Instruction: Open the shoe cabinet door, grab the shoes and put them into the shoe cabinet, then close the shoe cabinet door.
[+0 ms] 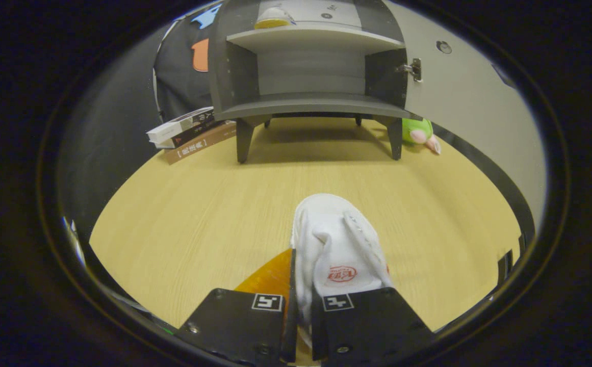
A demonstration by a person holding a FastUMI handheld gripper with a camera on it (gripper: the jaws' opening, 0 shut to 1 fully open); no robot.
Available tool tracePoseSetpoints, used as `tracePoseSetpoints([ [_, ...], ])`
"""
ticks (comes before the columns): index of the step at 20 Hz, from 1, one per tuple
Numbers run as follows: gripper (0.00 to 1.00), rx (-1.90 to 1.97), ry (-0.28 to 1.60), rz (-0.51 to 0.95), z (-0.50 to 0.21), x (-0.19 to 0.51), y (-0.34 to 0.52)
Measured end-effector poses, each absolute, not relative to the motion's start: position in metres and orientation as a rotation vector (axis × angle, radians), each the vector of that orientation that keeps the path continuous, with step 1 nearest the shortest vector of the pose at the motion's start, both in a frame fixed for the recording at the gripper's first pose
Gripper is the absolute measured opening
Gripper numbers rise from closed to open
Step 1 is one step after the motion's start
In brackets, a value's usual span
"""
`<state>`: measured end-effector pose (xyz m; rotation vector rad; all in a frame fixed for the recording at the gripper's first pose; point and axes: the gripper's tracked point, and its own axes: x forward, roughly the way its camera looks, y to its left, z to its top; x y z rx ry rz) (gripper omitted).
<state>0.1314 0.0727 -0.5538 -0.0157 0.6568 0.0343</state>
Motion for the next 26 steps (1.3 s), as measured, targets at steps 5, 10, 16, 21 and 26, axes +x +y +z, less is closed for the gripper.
tracePoseSetpoints([
  [5, 0.11, -0.027, 0.635, 0.053, -0.53, 0.131, 0.073],
  [10, 0.11, -0.023, 0.551, 0.041, -0.463, 0.136, 0.071],
  [16, 0.11, -0.062, 0.401, 0.027, -0.347, 0.147, 0.063],
  [21, 0.11, -0.073, 0.286, 0.025, -0.258, 0.178, 0.058],
  [26, 0.11, -0.099, 0.182, 0.063, -0.181, 0.228, 0.064],
])
